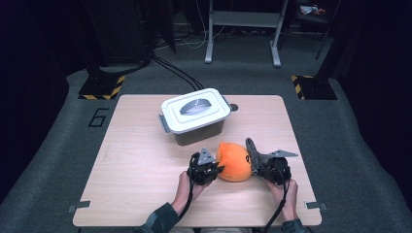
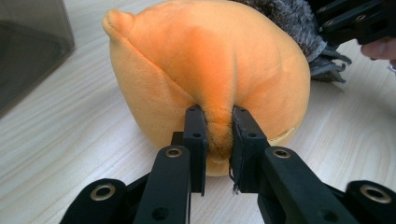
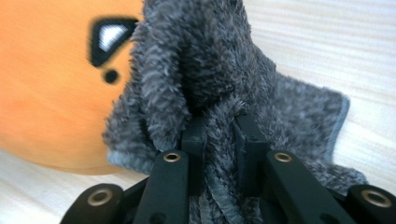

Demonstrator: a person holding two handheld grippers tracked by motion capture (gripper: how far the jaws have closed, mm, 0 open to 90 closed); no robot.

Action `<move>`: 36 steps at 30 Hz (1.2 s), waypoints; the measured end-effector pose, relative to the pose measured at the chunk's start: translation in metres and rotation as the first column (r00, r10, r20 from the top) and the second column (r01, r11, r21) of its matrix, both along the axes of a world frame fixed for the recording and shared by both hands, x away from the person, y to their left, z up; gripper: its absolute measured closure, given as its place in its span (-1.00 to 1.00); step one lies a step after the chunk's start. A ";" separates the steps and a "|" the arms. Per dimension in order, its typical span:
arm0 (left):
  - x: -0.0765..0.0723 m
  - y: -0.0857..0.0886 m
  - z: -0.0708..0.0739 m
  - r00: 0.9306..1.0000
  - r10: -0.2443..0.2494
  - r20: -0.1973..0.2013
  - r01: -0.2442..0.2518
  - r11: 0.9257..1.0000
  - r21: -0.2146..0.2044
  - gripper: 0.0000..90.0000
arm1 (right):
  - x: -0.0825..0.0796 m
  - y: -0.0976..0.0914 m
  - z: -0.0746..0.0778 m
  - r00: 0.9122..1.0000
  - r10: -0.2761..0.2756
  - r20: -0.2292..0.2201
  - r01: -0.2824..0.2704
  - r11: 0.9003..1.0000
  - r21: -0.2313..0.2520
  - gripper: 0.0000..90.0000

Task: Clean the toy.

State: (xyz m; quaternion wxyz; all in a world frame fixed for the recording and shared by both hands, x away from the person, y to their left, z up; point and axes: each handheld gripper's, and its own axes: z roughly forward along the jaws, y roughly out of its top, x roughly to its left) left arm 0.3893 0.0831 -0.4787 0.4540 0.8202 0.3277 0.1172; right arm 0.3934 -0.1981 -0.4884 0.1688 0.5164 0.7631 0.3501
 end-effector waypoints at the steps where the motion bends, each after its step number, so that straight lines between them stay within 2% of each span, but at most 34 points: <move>1: 0.000 0.000 0.000 1.000 -0.001 0.000 0.001 1.000 -0.001 0.74 | 0.001 0.000 -0.002 1.000 -0.008 -0.010 0.008 1.000 0.001 0.72; 4: 0.000 0.000 0.000 1.000 0.001 0.001 -0.001 1.000 -0.003 0.74 | -0.001 -0.003 0.002 1.000 -0.011 0.004 0.011 1.000 0.009 0.72; 6: 0.000 0.001 0.000 1.000 0.002 0.003 -0.002 1.000 -0.005 0.74 | -0.006 -0.006 0.013 0.999 -0.024 0.040 0.024 1.000 0.015 0.72; 7: 0.000 0.001 0.000 1.000 0.002 0.002 -0.002 1.000 -0.005 0.74 | -0.010 -0.007 0.022 0.997 -0.028 0.067 0.026 0.999 0.039 0.72; 9: 0.000 0.001 0.000 1.000 0.000 0.003 0.000 1.000 -0.006 0.73 | -0.015 -0.006 0.034 0.994 -0.009 0.106 0.003 0.999 0.053 0.72; 11: 0.000 0.001 0.000 1.000 0.000 0.004 0.000 1.000 -0.008 0.73 | -0.019 0.003 0.045 0.992 0.027 0.126 -0.036 0.997 0.066 0.72; 13: 0.001 0.002 0.000 1.000 -0.002 0.006 0.002 1.000 -0.010 0.72 | -0.019 0.015 0.049 0.990 0.071 0.123 -0.077 0.996 0.046 0.72; 15: 0.002 0.004 0.000 1.000 -0.011 0.008 0.011 1.000 -0.011 0.67 | -0.014 0.027 0.045 0.991 0.097 0.097 -0.097 0.995 -0.004 0.72; 16: 0.002 0.004 0.000 1.000 -0.011 0.006 0.011 1.000 -0.013 0.62 | -0.010 0.031 0.042 0.990 0.099 0.099 -0.096 0.995 -0.037 0.72; 18: 0.003 0.006 -0.001 1.000 -0.010 -0.005 0.010 1.000 -0.021 0.49 | -0.008 0.032 0.041 0.991 0.093 0.096 -0.090 0.995 -0.033 0.72; 19: 0.003 0.010 0.000 1.000 -0.025 -0.007 0.025 0.999 -0.026 0.39 | -0.004 0.032 0.040 0.991 0.094 0.096 -0.093 0.996 -0.018 0.72; 22: 0.000 0.013 0.000 0.999 -0.038 0.011 0.038 0.999 -0.010 0.20 | -0.001 0.032 0.042 0.992 0.090 0.089 -0.089 0.996 -0.018 0.72; 24: -0.001 0.014 -0.002 0.999 -0.029 0.023 0.029 1.000 0.008 0.10 | 0.001 0.032 0.042 0.991 0.093 0.093 -0.091 0.996 -0.020 0.72; 28: 0.002 0.013 -0.007 0.999 -0.052 0.010 0.052 0.999 -0.006 -0.02 | 0.003 0.031 0.042 0.992 0.093 0.085 -0.092 0.996 -0.017 0.72; 30: 0.002 0.011 -0.009 0.999 -0.053 0.013 0.053 0.999 0.007 0.01 | 0.003 0.030 0.041 0.992 0.091 0.089 -0.090 0.996 -0.015 0.72; 31: 0.001 0.005 -0.012 0.998 -0.063 0.030 0.063 0.998 0.028 0.14 | 0.004 0.029 0.041 0.992 0.093 0.089 -0.092 0.996 -0.011 0.72; 34: 0.000 0.000 -0.012 0.997 -0.063 0.053 0.061 0.997 0.046 0.37 | 0.005 0.029 0.040 0.992 0.088 0.091 -0.088 0.996 -0.008 0.72; 36: 0.000 -0.002 -0.010 0.997 -0.050 0.051 0.048 0.998 0.042 0.54 | 0.005 0.028 0.039 0.993 0.082 0.090 -0.082 0.997 -0.003 0.72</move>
